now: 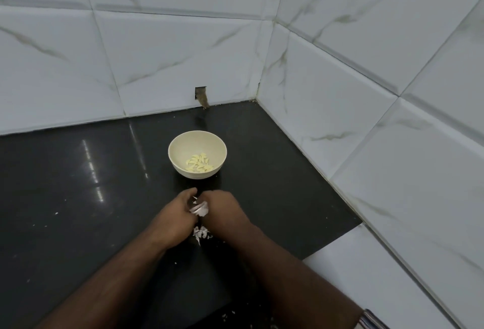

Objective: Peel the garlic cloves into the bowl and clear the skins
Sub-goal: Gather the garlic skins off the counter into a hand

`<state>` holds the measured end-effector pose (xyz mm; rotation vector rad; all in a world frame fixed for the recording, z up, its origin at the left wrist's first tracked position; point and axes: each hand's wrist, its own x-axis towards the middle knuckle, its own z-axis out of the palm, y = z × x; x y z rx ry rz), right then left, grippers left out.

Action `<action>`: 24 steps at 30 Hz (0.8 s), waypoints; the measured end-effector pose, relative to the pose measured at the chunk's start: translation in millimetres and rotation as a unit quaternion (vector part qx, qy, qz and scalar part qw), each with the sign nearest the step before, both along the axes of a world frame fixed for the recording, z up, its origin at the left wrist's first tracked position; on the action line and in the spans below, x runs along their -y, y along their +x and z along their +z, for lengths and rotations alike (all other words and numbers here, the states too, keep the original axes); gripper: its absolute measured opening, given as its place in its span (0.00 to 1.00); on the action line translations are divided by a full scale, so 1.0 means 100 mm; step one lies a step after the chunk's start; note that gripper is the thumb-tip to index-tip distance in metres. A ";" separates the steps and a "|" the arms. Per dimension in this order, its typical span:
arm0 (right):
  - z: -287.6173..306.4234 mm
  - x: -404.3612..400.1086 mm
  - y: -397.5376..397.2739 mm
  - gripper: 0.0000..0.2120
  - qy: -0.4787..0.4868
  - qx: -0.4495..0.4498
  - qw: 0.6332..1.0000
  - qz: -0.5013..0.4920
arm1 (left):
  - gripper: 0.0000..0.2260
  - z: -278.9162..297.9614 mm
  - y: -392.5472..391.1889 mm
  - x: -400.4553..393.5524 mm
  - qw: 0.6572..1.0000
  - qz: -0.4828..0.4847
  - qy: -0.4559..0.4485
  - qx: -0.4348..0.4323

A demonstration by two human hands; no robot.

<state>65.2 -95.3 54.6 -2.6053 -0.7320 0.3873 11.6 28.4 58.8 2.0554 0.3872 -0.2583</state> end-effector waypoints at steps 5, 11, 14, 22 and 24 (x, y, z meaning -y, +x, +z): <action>0.39 0.13 -0.02 0.08 0.078 -0.036 0.995 -0.055 | 0.13 0.07 -0.02 -0.10 0.983 0.123 -0.130 0.031; 0.61 -0.01 0.00 0.12 0.076 -0.036 0.996 -0.020 | 0.14 0.15 -0.07 -0.09 0.894 0.258 -0.362 0.056; 0.72 -0.12 -0.02 0.13 0.053 -0.019 0.998 0.027 | 0.15 0.15 -0.03 -0.07 0.837 0.273 -0.474 0.013; 0.74 -0.38 -0.09 0.17 -0.059 0.026 0.990 0.125 | 0.14 0.12 -0.03 -0.04 0.717 0.286 -0.635 -0.027; 0.76 -0.40 -0.07 0.17 -0.075 0.022 0.987 0.137 | 0.13 0.07 -0.04 -0.04 0.701 0.296 -0.648 -0.029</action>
